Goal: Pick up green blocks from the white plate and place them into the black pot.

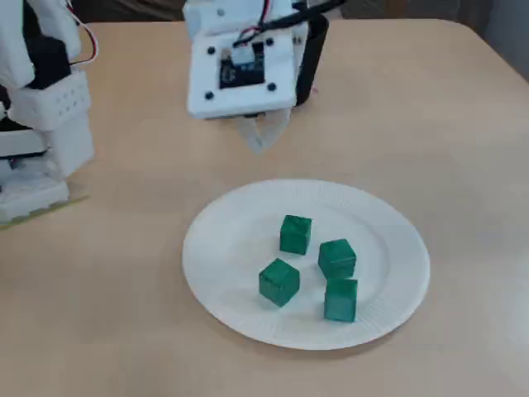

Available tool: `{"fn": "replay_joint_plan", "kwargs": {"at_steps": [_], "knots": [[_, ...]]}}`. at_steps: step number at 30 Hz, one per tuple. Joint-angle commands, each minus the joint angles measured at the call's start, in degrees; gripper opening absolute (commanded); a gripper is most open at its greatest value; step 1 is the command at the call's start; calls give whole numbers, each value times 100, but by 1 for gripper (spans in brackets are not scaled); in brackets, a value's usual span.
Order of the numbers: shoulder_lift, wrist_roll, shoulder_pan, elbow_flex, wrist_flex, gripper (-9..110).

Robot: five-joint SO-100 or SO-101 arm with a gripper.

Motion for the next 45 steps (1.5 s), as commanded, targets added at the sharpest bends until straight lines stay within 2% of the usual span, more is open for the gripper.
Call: {"fn": "replay_joint_plan", "kwargs": {"at_steps": [1, 8, 13, 16, 21, 33, 45], "knots": [[-193, -545, 176, -457, 272, -2], [-694, -1028, 378, -554, 369, -2], [-984, -1213, 431, -554, 369, 22], [-1160, -1266, 396, -598, 246, 28], [-1670, -1204, 404, -949, 202, 30], [-2065, -633, 229, -1011, -826, 32], [-2610, -439, -149, -1345, -1028, 31]]}}
